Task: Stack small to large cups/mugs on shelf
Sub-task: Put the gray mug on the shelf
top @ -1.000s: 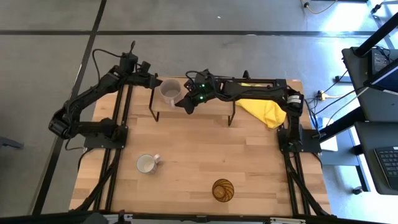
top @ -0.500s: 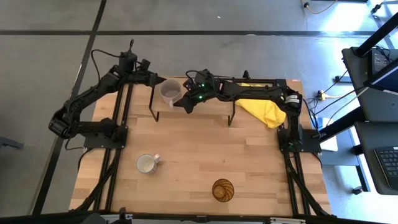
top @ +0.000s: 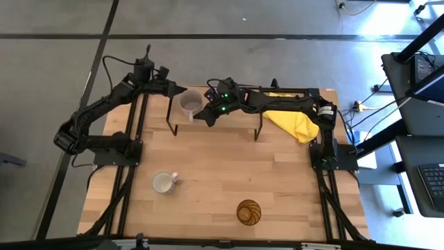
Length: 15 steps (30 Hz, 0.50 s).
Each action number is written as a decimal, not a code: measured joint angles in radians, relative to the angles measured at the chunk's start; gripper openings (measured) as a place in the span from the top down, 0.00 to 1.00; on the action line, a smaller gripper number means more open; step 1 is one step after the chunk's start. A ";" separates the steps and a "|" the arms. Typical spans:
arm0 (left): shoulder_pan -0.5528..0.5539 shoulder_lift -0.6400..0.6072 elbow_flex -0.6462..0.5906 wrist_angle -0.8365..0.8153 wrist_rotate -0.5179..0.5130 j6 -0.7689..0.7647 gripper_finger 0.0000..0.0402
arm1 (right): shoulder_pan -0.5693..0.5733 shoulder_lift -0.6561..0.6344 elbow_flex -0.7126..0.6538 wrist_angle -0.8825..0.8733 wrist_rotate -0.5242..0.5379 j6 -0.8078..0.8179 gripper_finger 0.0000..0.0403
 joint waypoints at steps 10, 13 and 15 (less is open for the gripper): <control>0.004 0.000 0.000 -0.003 -0.001 0.003 1.00 | 0.000 0.000 0.000 0.000 0.008 -0.003 0.98; 0.028 0.000 0.000 -0.003 -0.001 0.015 1.00 | 0.000 0.000 0.000 0.000 0.002 -0.003 0.98; 0.046 0.000 0.000 -0.003 0.001 0.028 0.99 | 0.000 0.000 0.000 0.000 0.000 -0.003 0.98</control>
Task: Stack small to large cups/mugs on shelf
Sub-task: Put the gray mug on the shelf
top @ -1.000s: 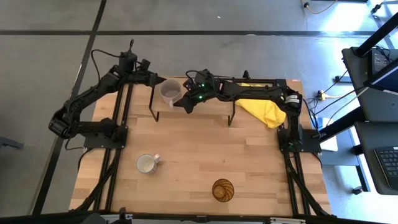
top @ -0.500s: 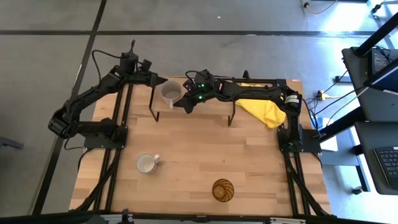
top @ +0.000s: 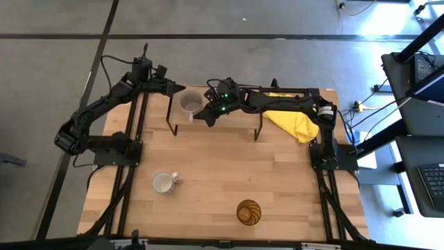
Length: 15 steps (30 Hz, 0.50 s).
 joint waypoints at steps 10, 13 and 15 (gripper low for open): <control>0.054 -0.030 0.000 0.064 0.042 -0.005 1.00 | -0.025 0.000 0.000 -0.008 -0.033 0.003 0.99; 0.062 -0.041 0.000 0.044 0.048 -0.005 1.00 | -0.023 0.000 0.000 -0.018 -0.036 -0.002 0.99; 0.064 -0.045 0.000 0.030 0.051 0.001 1.00 | -0.022 0.000 0.000 -0.017 -0.038 -0.003 0.99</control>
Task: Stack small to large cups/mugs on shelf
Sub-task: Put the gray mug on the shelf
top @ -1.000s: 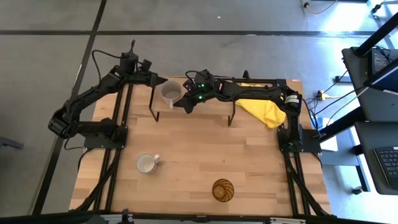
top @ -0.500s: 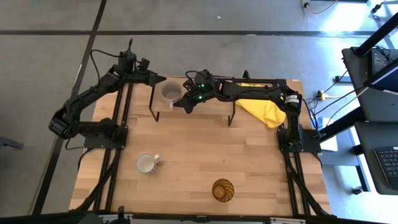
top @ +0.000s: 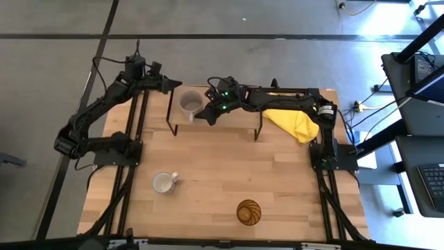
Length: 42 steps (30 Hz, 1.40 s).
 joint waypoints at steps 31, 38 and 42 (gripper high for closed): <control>-0.070 -0.007 0.001 0.034 0.007 -0.002 1.00 | -0.026 0.000 0.000 0.021 0.012 -0.024 0.99; -0.069 -0.007 0.001 0.017 -0.043 -0.007 1.00 | -0.022 0.000 0.000 0.022 -0.022 -0.021 0.99; -0.069 -0.007 0.001 -0.064 -0.064 0.007 1.00 | -0.016 0.000 0.000 0.022 -0.025 -0.018 0.99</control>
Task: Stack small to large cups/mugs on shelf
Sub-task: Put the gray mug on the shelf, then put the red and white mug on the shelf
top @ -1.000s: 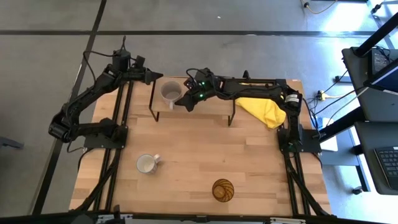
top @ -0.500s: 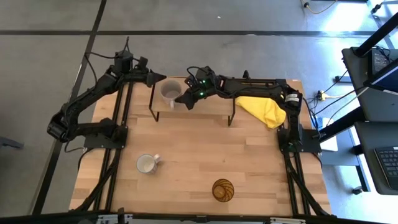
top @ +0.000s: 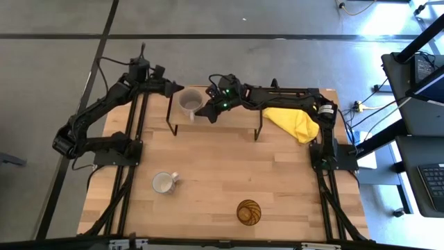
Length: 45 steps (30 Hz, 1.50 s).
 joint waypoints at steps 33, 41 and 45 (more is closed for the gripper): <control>-0.029 0.000 0.000 -0.010 -0.065 0.062 0.99 | 0.010 0.000 0.000 0.051 0.032 0.025 0.99; 0.038 -0.084 0.000 -0.010 -0.008 0.065 0.99 | 0.013 -0.002 0.000 0.231 -0.101 0.025 0.94; 0.050 -0.182 0.000 -0.017 -0.004 0.042 1.00 | 0.014 -0.004 0.017 0.372 -0.215 0.072 0.91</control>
